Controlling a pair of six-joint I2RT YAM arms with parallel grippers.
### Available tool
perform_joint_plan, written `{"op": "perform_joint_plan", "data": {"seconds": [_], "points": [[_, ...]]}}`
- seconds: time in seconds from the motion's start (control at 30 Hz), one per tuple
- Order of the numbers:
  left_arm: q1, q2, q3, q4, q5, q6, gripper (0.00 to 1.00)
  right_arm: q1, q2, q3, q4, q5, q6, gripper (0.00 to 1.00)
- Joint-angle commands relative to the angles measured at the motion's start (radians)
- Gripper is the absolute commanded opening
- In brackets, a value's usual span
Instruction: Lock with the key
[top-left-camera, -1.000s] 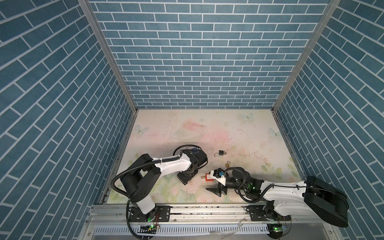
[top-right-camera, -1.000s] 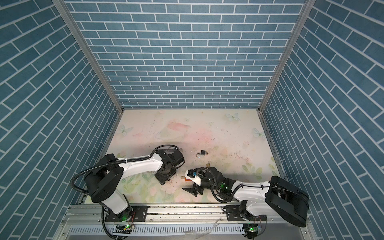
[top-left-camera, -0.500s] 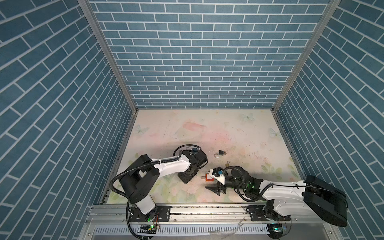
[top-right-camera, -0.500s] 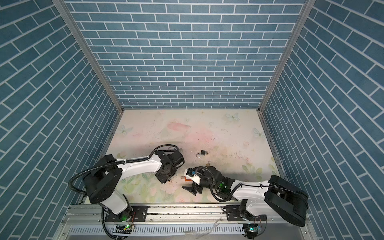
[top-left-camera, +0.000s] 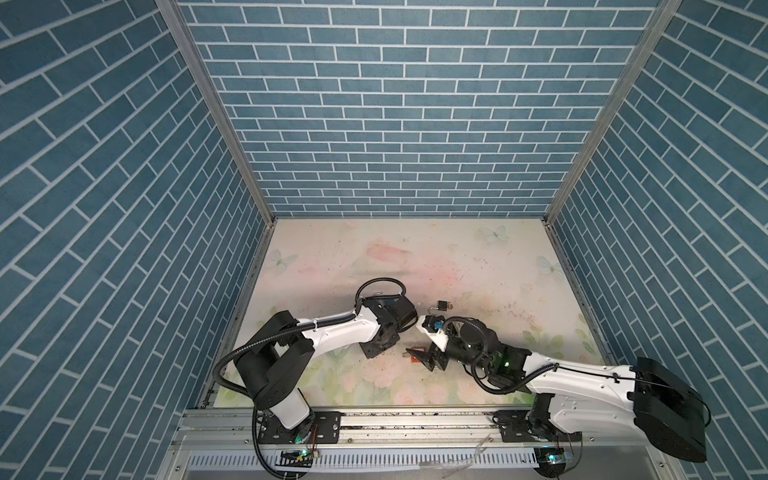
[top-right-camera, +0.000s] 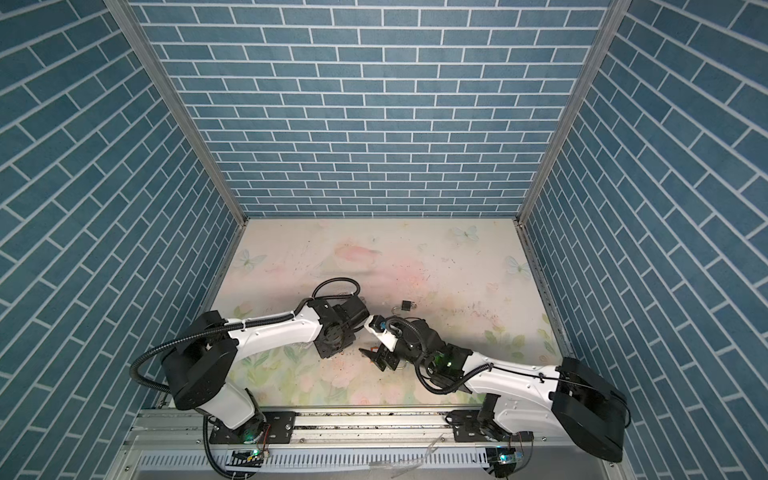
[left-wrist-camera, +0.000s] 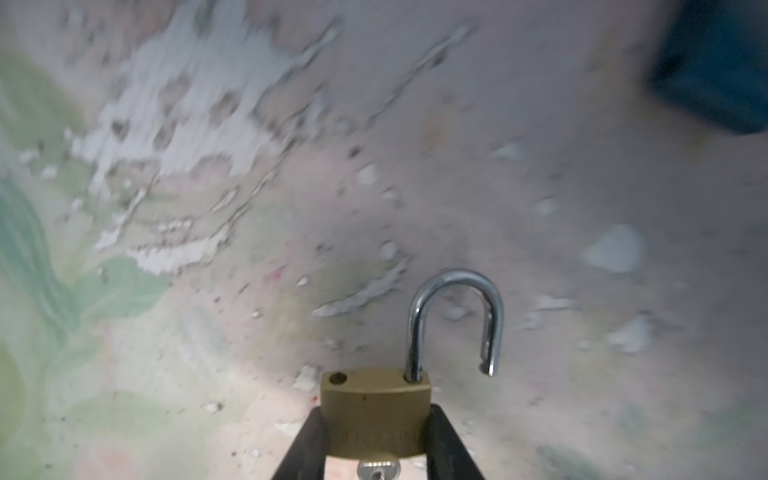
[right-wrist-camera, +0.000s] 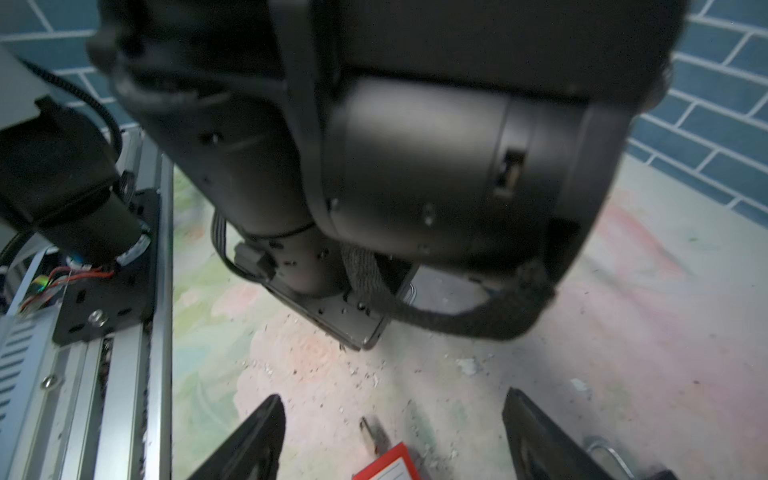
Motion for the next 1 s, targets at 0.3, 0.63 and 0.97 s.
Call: {"op": "perform_joint_plan", "data": {"seconds": [0.3,0.63,0.97], "points": [[-0.003,-0.228,0.076,0.248,-0.217,0.751,0.0,-0.227,-0.307,0.007,-0.148,0.038,0.319,0.88],[-0.005,-0.373,-0.001,0.558,0.014,1.134,0.0,-0.408,-0.314,0.12,-0.365,-0.325,0.365,0.89],[-0.003,-0.577,-0.287,0.965,0.222,1.417,0.0,-0.413,-0.295,0.179,-0.386,-0.501,0.307,0.89]]}}
